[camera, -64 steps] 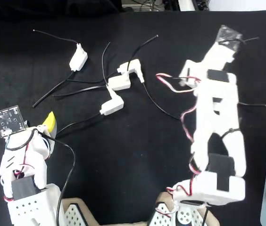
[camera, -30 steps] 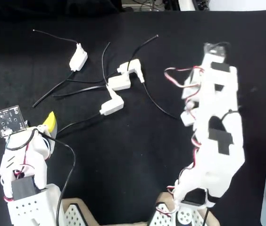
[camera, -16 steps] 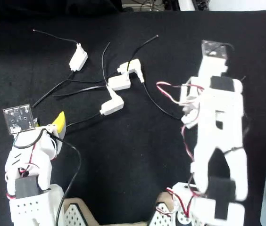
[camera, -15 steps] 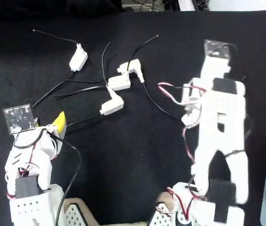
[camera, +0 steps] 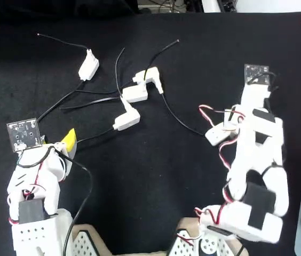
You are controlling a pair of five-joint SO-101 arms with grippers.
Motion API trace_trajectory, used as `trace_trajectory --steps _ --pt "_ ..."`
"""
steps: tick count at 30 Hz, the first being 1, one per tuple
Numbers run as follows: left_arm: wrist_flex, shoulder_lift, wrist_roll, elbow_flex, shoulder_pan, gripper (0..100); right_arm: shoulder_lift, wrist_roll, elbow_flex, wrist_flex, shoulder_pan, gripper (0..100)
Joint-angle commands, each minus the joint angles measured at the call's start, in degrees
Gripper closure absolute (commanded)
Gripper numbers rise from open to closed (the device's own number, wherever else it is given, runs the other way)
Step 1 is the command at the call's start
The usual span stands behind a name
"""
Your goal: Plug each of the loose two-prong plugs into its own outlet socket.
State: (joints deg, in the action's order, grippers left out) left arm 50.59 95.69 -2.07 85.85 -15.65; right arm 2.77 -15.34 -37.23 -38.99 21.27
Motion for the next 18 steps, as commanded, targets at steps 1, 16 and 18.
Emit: trace_trajectory --steps 1,16,18 --pt "-0.79 0.44 0.09 -0.4 0.48 73 -2.24 -0.7 -0.04 1.85 -1.23 98.6" --pt "-0.79 0.44 0.09 -0.4 0.48 73 8.22 12.57 -9.1 -10.55 -22.24 98.6" --pt "-0.88 0.44 0.09 -0.4 0.4 73 12.44 15.47 -9.36 -13.36 -26.55 98.6"
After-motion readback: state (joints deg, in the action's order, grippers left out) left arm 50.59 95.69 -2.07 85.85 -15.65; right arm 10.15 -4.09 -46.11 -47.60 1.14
